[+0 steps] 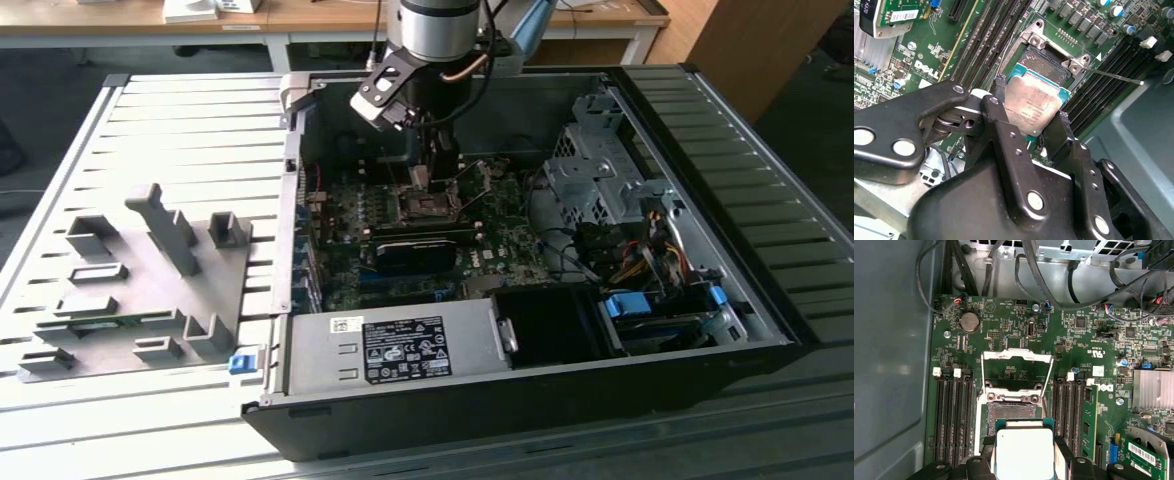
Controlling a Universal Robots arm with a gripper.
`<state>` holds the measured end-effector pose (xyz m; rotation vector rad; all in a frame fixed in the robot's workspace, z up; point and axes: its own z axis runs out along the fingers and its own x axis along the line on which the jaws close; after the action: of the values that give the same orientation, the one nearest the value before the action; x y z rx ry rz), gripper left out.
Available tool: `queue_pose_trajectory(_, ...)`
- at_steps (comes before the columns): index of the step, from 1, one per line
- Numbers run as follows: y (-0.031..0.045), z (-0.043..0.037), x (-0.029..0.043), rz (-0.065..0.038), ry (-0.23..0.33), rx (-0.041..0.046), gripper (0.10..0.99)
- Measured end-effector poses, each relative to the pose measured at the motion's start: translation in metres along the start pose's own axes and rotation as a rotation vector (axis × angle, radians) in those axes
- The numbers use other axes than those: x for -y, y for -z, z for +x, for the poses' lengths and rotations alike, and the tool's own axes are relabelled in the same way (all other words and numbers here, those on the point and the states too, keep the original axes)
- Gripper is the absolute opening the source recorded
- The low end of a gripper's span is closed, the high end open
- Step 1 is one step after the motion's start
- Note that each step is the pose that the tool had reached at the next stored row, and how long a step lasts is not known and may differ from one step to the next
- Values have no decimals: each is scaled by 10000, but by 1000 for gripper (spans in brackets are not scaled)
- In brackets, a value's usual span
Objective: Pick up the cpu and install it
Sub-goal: 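Place the cpu into insertion slot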
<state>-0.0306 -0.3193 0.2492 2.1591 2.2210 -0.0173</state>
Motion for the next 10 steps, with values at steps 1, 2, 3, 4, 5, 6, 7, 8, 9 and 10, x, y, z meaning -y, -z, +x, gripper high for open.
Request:
queue_pose_trajectory(1, -3, 0, 0, 0, 0, 0, 545)
queue_pose_trajectory(2, -6, 0, 0, 0, 0, 0, 545)
queue_pose_trajectory(3, -9, 0, 0, 0, 0, 0, 545)
queue_pose_trajectory(4, -13, 0, 0, 0, 0, 0, 545)
queue_pose_trajectory(5, -16, 1, 0, 0, 0, 0, 545)
queue_pose_trajectory(6, -20, 1, 0, 0, 0, 0, 545)
queue_pose_trajectory(7, -23, 1, 0, 0, 0, 0, 545)
queue_pose_trajectory(8, -27, 1, 1, 0, 0, 0, 545)
queue_pose_trajectory(9, -31, 1, 1, 0, 0, -1, 545)
queue_pose_trajectory(10, -35, 1, 1, 0, 0, 0, 545)
